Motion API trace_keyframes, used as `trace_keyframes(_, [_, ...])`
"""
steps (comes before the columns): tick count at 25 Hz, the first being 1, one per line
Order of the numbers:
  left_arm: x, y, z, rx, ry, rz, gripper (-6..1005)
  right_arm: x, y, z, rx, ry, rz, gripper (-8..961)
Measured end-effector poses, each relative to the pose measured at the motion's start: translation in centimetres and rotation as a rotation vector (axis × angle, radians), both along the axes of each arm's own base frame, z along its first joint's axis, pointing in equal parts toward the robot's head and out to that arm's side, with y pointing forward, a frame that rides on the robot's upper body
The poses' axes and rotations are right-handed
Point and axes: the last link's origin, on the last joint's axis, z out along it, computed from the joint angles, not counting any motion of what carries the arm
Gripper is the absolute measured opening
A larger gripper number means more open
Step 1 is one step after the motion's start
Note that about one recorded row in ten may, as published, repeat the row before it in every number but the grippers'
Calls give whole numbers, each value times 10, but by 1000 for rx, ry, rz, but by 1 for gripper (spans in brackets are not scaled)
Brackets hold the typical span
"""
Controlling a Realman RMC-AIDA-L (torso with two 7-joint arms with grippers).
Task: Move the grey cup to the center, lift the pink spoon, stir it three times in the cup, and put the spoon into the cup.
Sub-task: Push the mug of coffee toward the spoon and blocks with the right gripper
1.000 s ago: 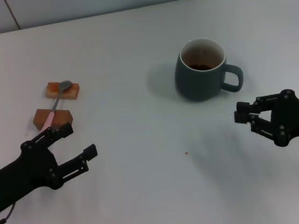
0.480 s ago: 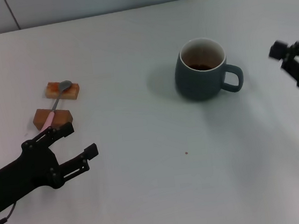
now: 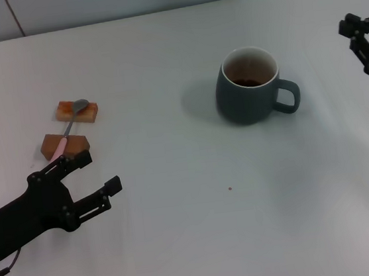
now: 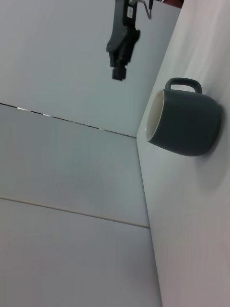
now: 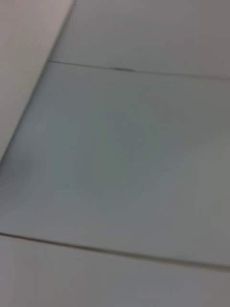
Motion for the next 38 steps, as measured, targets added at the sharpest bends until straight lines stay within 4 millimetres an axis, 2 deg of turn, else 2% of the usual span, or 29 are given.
trace_keyframes(4, [0, 1, -1, 1, 1, -1, 841, -4, 10, -9, 20, -176, 79, 91])
trace_keyframes(12, [2, 2, -2, 5, -3, 3, 841, -2, 25, -12, 130, -455, 170, 90])
trace_keyframes(17, [2, 2, -4, 5, -5, 10, 841, -5, 34, -29, 181, -670, 270, 90])
trace_keyframes(22, [3, 3, -5, 7, -6, 13, 840, -10, 39, -44, 207, -807, 358, 91])
trace_keyframes(32, [3, 4, -5, 8, -4, 14, 840, -19, 48, -60, 272, -990, 461, 91])
trace_keyframes(38, [3, 5, -5, 11, -4, 14, 840, -21, 48, -70, 248, -999, 479, 91])
